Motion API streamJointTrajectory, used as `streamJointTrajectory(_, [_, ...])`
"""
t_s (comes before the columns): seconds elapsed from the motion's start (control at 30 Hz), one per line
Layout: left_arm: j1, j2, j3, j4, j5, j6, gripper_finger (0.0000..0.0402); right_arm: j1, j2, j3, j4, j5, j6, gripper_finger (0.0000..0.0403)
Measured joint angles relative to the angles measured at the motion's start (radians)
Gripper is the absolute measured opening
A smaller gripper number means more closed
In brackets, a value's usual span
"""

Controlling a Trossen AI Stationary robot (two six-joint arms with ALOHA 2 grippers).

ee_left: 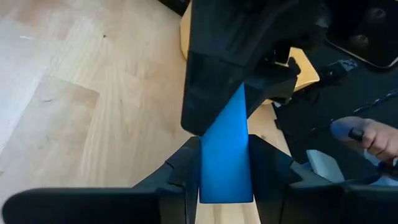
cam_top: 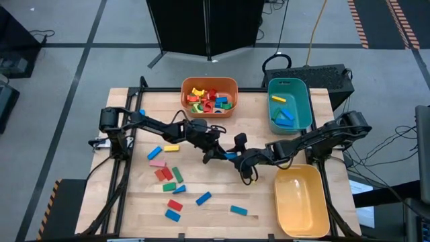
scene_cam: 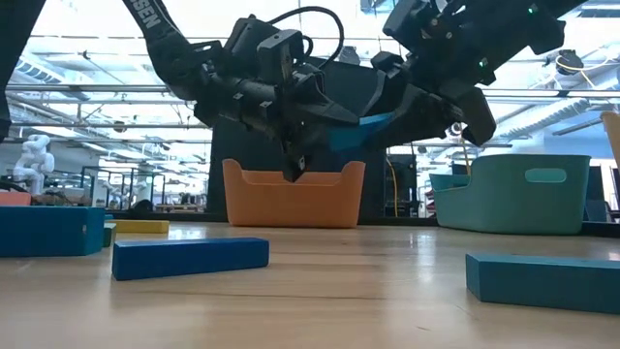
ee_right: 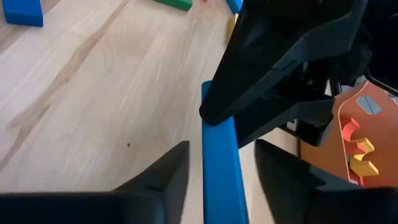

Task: Sort blocks by size
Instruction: Put the blue rectangular block into the green bin

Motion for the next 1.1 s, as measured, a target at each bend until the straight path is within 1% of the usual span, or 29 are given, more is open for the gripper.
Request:
streamJointTrajectory(0.2, [0.000,0.000,0.000,0.007,0.003,-0.023,0.0103,0.000,0.000,0.000,0.000,0.002,-0.001,0.0071])
streamJointTrajectory(0.27, [0.001,0.000,0.000,0.006,0.011,-0.024,0.0103,0.001,0.000,0.000,0.000,0.005,-0.013,0.0047])
streamJointTrajectory(0.3, [0.002,0.000,0.000,0.005,0.012,-0.024,0.0104,0.001,0.000,0.000,0.000,0.006,-0.016,0.0042])
streamJointTrajectory(1.0, [0.000,0.000,0.000,0.028,-0.016,-0.018,0.0104,0.000,-0.002,0.000,-0.017,0.011,0.024,0.0048])
streamJointTrajectory(1.1, [-0.002,0.000,0.000,0.032,-0.021,0.009,0.0120,0.000,-0.003,0.000,-0.024,0.014,0.033,0.0048])
